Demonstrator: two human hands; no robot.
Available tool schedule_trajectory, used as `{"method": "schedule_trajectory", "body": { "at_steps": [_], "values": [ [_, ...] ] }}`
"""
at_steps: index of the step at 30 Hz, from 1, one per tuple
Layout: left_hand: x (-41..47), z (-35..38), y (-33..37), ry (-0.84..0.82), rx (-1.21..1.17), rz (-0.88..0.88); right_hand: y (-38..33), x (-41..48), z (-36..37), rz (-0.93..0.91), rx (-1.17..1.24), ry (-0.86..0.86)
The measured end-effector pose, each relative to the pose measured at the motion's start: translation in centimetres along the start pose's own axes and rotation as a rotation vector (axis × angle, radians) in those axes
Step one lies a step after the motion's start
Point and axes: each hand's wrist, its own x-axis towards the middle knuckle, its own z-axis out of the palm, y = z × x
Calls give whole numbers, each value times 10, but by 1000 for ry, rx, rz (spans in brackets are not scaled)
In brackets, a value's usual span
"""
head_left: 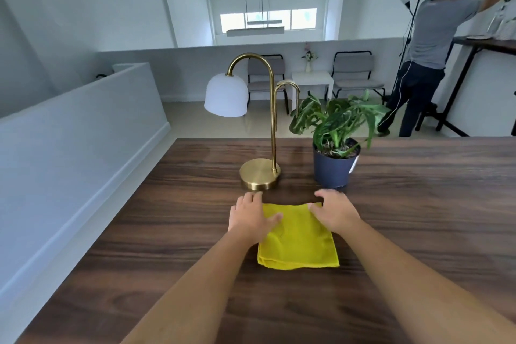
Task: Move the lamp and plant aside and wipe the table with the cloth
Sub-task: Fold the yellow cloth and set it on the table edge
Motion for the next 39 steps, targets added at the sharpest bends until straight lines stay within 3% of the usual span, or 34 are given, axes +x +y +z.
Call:
{"method": "schedule_trajectory", "body": {
  "at_steps": [3,6,10,13,21,26,29,33,35,39],
  "values": [
    [-11,9,6,-67,22,-74,12,-17,9,-25,-90,-5],
    [-15,13,14,-15,-75,-95,14,-24,13,-111,-21,58],
    [-24,13,19,34,-368,-129,6,-32,11,-175,88,72],
    [-31,0,13,156,-640,-146,-11,-36,1,-223,178,124],
    [-62,-51,-53,459,-923,-348,-111,-57,-21,-512,462,175],
    [-111,-102,-116,685,-885,-443,-190,-81,6,-591,654,18],
    [-143,-124,-151,756,-812,-520,-226,-98,36,-508,768,-206],
    [-173,-144,-194,610,-592,-650,-251,-118,79,-248,847,-526],
    [-177,-143,-210,497,-486,-696,-255,-123,99,-212,784,-623],
    [-165,-122,-228,394,-430,-676,-251,-113,125,-310,540,-489]
  ]
}}
